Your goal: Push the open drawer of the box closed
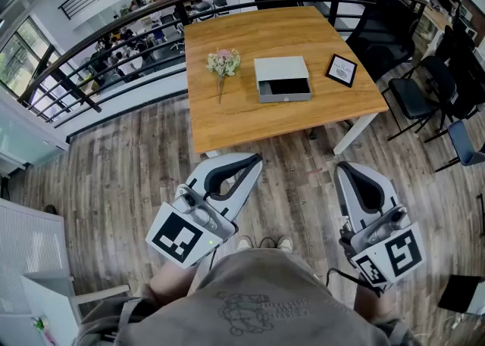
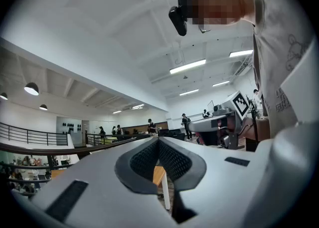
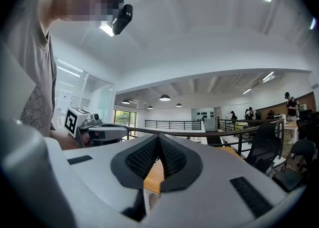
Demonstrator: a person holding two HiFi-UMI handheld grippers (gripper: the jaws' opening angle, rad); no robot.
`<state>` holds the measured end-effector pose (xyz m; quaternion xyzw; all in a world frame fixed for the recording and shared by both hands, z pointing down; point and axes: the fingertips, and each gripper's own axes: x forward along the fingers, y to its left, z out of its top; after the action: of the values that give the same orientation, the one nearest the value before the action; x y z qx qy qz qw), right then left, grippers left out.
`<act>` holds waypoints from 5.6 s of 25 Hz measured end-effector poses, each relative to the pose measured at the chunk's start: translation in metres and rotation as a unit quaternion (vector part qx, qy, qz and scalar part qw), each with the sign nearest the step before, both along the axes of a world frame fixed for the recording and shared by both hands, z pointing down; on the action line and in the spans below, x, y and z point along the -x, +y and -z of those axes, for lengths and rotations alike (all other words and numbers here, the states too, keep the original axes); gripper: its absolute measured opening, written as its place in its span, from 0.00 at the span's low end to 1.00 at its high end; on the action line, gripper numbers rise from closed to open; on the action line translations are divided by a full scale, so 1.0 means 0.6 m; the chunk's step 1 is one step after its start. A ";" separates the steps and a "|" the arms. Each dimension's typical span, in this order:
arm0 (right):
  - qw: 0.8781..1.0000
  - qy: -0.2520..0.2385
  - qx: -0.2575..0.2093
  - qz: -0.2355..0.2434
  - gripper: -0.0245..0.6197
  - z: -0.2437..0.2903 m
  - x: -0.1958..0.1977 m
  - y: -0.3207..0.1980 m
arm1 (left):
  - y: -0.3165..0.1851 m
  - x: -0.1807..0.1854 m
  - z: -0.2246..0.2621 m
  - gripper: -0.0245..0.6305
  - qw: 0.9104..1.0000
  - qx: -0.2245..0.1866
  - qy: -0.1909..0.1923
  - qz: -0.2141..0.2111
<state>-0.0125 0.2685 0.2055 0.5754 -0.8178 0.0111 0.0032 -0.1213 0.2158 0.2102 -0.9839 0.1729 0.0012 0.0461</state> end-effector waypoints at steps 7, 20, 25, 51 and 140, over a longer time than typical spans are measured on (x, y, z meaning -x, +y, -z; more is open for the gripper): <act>1.000 -0.020 0.000 -0.010 0.09 -0.007 -0.022 0.000 | 0.001 -0.011 -0.006 0.06 1.000 0.002 -0.002 0.003; 0.999 -0.027 -0.004 0.021 0.09 -0.030 -0.085 0.009 | 0.016 -0.069 -0.026 0.06 0.999 -0.010 -0.002 0.038; 1.000 -0.011 0.012 0.011 0.18 -0.054 -0.117 -0.007 | 0.021 -0.100 -0.031 0.06 0.999 -0.003 -0.005 0.053; 0.989 -0.014 0.147 -0.013 0.27 -0.239 -0.172 -0.339 | -0.311 -0.159 -0.157 0.06 0.998 0.042 -0.049 0.025; 0.844 -0.168 0.503 0.084 0.10 -0.720 -0.213 -0.840 | -0.718 -0.123 -0.544 0.06 0.893 0.362 -0.146 0.223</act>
<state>0.1150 -0.2354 0.6373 0.4134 -0.7334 0.5168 0.1553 -0.0473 -0.2150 0.5364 -0.8570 0.3677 -0.2152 -0.2900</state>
